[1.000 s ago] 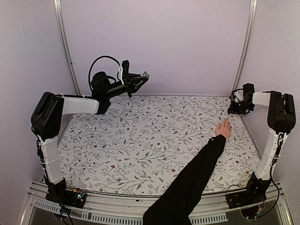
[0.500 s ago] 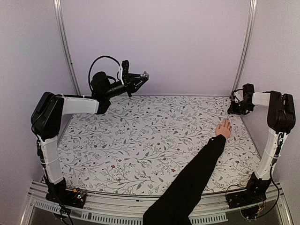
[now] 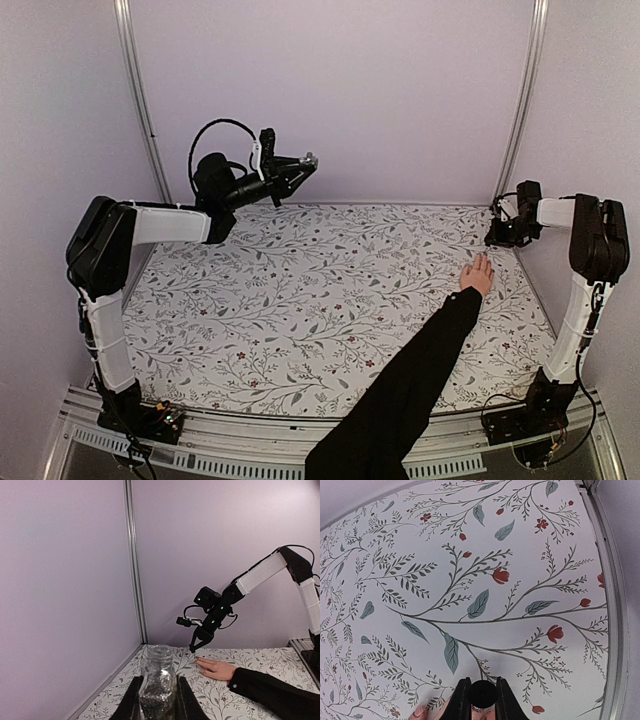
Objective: Paint the nails
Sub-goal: Paint the nail polish on the nail.
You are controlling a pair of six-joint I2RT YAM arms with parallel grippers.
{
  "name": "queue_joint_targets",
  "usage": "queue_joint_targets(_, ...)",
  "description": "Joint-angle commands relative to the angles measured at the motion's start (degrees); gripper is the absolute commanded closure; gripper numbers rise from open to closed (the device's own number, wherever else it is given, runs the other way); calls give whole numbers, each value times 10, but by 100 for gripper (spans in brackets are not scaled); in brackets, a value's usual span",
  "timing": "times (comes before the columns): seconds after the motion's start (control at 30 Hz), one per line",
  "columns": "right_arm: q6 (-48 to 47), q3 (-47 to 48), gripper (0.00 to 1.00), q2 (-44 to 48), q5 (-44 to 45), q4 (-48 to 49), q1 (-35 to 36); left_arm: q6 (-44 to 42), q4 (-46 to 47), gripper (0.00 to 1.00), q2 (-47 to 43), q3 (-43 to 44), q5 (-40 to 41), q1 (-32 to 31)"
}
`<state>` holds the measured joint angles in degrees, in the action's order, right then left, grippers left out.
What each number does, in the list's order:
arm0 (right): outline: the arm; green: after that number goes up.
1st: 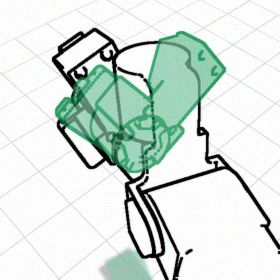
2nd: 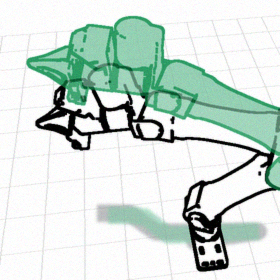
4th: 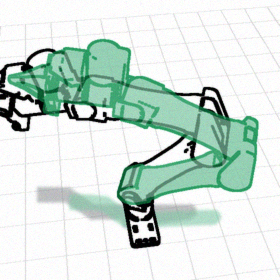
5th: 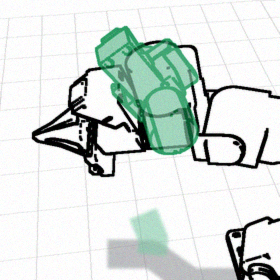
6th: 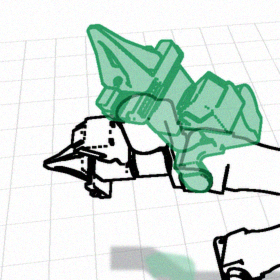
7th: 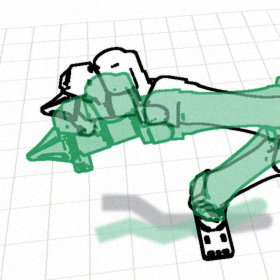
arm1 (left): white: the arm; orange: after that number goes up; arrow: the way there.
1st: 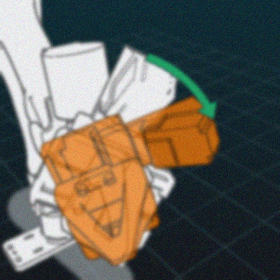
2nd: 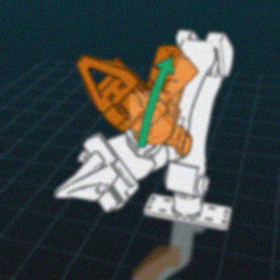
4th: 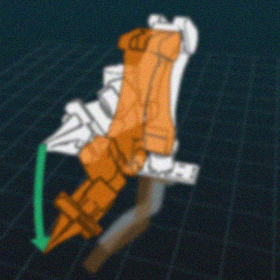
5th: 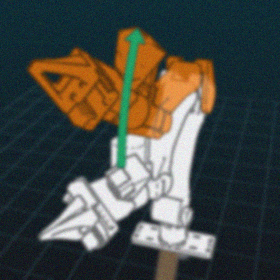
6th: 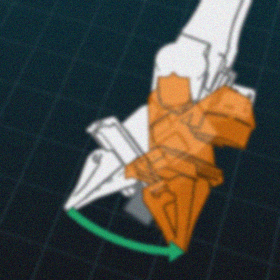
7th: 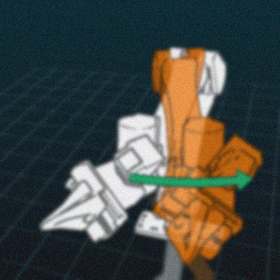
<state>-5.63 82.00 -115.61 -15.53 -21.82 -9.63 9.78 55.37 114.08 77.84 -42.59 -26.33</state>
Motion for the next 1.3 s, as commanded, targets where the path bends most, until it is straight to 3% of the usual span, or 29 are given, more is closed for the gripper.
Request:
queue_joint_targets(0.0,-3,-2,100,-12,3,6,5,5,17,100,10,3,4,8)
queue_joint_targets(1.27,-5,5,100,-9,36,2,4,4,17,100,5,-1,4,8)
